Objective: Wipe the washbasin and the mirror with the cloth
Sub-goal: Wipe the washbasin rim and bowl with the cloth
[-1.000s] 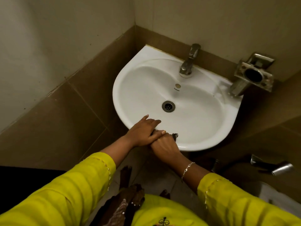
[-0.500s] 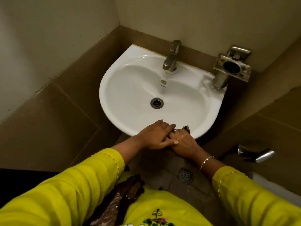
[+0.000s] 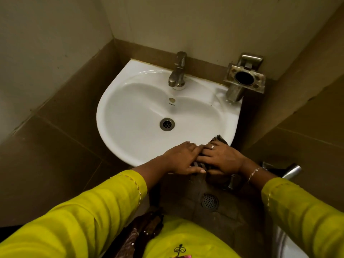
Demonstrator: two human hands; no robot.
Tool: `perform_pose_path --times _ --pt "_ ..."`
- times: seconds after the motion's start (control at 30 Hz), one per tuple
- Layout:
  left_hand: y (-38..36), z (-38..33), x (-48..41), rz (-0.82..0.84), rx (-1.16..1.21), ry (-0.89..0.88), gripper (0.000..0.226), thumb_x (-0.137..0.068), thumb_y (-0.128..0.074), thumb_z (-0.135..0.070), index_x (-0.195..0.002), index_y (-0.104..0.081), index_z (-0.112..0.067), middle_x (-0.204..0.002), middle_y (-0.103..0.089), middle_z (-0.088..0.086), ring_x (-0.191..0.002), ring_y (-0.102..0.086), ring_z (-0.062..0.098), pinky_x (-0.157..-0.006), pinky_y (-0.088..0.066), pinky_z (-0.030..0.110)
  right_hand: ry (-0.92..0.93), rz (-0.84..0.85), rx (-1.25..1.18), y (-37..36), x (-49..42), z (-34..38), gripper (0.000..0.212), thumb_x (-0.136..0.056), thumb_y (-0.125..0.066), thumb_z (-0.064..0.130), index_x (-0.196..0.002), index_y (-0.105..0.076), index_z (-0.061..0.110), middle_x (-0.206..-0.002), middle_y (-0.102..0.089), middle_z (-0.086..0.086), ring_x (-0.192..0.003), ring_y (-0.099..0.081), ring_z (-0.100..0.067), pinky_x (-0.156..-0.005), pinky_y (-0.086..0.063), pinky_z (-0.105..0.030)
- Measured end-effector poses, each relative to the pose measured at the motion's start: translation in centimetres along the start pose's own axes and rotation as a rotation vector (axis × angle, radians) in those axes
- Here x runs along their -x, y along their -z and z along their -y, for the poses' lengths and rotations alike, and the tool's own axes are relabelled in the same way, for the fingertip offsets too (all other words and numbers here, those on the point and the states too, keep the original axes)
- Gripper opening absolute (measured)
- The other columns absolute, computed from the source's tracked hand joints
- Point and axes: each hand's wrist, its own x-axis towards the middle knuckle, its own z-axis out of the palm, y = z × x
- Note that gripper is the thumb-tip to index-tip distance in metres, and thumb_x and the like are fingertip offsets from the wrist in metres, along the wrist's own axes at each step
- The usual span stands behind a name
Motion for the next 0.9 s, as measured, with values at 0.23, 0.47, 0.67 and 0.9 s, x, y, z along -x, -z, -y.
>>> perform_pose_path --times 0.23,0.47,0.67,0.9 --pt "0.7 0.3 -0.6 0.052 -0.038 -0.022 0.08 -0.089 -0.047 -0.052 -0.143 -0.017 0.0 -0.14 -0.039 0.022 -0.129 -0.034 0.033 -0.11 -0.017 0.035 -0.196 0.002 -0.144 1.2 0.7 0.6 0.055 -0.092 -0.023 0.06 -0.122 -0.052 0.026 -0.118 -0.062 -0.002 -0.109 -0.056 -0.022 -0.097 -0.035 -0.04" --pt "1.5 0.8 -0.8 0.068 -0.022 -0.04 0.082 -0.09 -0.046 -0.05 -0.144 -0.012 0.001 -0.146 -0.03 0.022 -0.135 -0.026 0.032 -0.111 -0.014 0.032 -0.828 -0.393 -0.355 -0.3 -0.8 6.2 0.041 -0.092 -0.032 0.032 -0.107 -0.067 0.018 -0.119 -0.064 -0.003 -0.127 -0.039 -0.02 -0.111 -0.011 -0.036" --pt "2.4 0.5 -2.1 0.085 -0.018 -0.07 0.089 -0.086 -0.052 -0.052 -0.144 -0.011 0.001 -0.147 -0.03 0.02 -0.136 -0.025 0.03 -0.11 -0.013 0.03 -0.81 -0.343 -0.32 -1.1 -0.2 5.0 0.037 -0.09 -0.033 0.031 -0.103 -0.066 0.02 -0.12 -0.061 -0.006 -0.126 -0.035 -0.017 -0.112 -0.003 -0.031" --pt "2.8 -0.4 -5.7 0.077 -0.055 -0.068 0.09 -0.086 -0.052 -0.05 -0.142 -0.01 0.006 -0.147 -0.026 0.025 -0.136 -0.024 0.035 -0.112 -0.014 0.035 -0.76 -0.207 -0.278 -0.7 1.7 -0.9 0.041 -0.088 -0.034 0.032 -0.112 -0.064 0.017 -0.128 -0.058 -0.009 -0.132 -0.027 -0.018 -0.111 -0.007 -0.034"
